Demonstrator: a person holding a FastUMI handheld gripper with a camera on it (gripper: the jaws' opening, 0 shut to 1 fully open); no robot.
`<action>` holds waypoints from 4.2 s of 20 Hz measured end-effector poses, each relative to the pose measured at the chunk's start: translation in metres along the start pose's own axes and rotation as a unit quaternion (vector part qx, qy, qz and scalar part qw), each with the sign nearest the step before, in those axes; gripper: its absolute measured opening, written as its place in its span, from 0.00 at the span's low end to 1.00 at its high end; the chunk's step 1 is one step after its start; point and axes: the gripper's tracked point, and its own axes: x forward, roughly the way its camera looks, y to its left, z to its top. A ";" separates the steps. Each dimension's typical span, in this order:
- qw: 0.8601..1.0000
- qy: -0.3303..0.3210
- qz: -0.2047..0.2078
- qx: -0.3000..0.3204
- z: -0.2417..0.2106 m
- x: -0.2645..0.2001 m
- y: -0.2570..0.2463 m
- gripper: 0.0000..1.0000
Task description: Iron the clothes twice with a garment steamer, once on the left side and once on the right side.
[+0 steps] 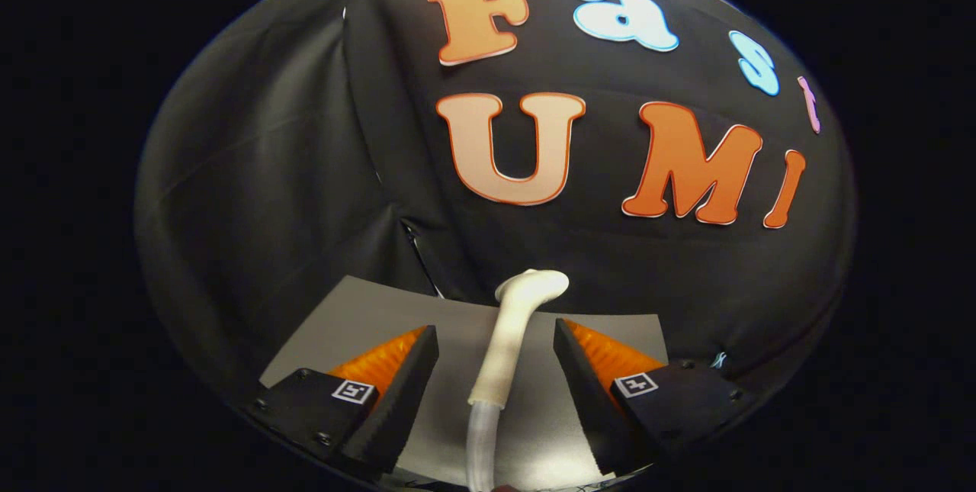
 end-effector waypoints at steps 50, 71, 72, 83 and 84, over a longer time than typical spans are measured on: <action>0.976 -0.163 0.137 -0.038 -0.085 -0.179 0.024 0.46; 0.946 -0.306 0.105 0.014 -0.229 -0.436 -0.201 0.46; 0.945 -0.311 0.099 0.019 -0.232 -0.437 -0.211 0.46; 0.943 -0.328 0.036 0.037 -0.246 -0.419 -0.282 0.46; 0.944 -0.325 0.036 0.038 -0.245 -0.415 -0.284 0.46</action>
